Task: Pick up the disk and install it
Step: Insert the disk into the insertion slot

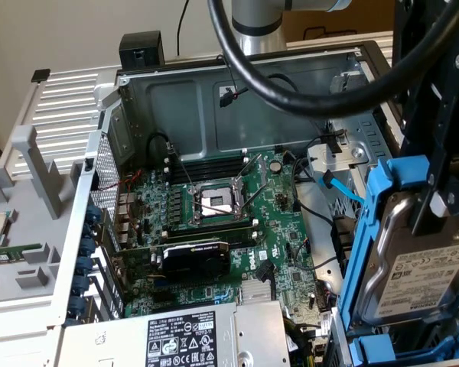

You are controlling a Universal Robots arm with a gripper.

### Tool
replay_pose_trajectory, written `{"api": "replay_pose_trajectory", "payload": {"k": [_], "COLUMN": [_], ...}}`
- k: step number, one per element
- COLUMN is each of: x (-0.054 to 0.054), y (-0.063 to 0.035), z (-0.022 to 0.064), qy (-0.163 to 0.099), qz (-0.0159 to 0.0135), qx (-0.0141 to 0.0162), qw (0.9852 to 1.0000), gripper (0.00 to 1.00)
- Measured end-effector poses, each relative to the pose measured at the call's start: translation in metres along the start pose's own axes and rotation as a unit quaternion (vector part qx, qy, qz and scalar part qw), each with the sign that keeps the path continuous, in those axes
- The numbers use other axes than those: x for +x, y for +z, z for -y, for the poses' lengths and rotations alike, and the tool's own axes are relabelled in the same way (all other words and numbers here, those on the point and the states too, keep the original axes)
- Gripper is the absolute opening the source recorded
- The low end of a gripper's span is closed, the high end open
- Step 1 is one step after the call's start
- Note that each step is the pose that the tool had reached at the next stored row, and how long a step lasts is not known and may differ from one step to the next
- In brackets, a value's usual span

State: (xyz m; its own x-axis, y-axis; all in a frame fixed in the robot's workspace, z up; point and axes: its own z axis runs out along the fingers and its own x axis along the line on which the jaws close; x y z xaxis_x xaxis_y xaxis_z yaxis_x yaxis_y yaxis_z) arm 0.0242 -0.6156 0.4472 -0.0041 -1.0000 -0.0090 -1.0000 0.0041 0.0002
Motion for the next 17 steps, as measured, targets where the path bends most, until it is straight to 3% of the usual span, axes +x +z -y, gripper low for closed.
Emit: {"api": "replay_pose_trajectory", "payload": {"k": [17], "x": [-0.0005], "y": [0.0019], "z": [0.0001], "qy": [0.000], "qz": [0.0001], "qx": [-0.0001], "qw": [1.0000], "gripper": [0.37]}}
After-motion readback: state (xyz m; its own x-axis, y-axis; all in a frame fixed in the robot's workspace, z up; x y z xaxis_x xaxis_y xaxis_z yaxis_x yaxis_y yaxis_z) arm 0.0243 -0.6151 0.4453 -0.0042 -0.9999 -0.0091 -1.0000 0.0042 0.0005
